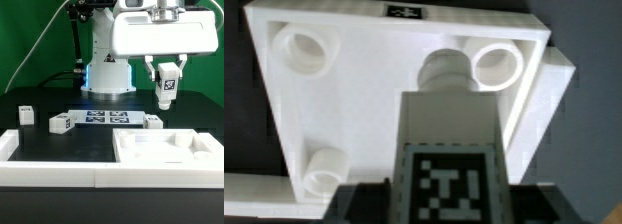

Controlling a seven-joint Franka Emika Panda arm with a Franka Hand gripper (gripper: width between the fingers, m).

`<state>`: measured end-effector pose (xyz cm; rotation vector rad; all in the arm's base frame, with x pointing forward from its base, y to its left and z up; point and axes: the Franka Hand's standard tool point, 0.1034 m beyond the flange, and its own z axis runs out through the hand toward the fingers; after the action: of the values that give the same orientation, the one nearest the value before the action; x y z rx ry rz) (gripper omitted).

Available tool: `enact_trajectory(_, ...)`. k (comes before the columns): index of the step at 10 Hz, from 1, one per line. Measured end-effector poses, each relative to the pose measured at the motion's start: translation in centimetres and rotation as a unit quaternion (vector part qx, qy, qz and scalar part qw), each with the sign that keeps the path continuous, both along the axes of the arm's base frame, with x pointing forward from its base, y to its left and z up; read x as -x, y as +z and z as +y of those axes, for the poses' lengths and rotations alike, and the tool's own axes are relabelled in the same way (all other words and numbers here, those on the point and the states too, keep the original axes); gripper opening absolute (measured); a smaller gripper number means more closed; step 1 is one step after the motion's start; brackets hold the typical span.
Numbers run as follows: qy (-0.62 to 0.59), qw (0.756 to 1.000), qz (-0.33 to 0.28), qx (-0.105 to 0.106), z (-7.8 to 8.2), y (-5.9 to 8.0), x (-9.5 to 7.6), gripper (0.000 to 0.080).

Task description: Assemble one leg

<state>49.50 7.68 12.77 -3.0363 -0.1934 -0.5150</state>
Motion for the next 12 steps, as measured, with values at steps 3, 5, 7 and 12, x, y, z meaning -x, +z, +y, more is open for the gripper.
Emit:
enact_trajectory(3,0.004,0.999,-0.048,-0.004,0.1,-1.0,-1.4,0.0292)
enact_trajectory(5,0.007,0.999,-0.051,-0.008,0.8,-1.3,-4.0,0.0292)
enact_trajectory(7,0.010,0.998,-0.060,-0.014,1.7,-1.4,-6.7,0.0292)
enact_trajectory(12,0.029,0.996,-0.078,-0.012,2.6,-1.4,-9.2,0.0292)
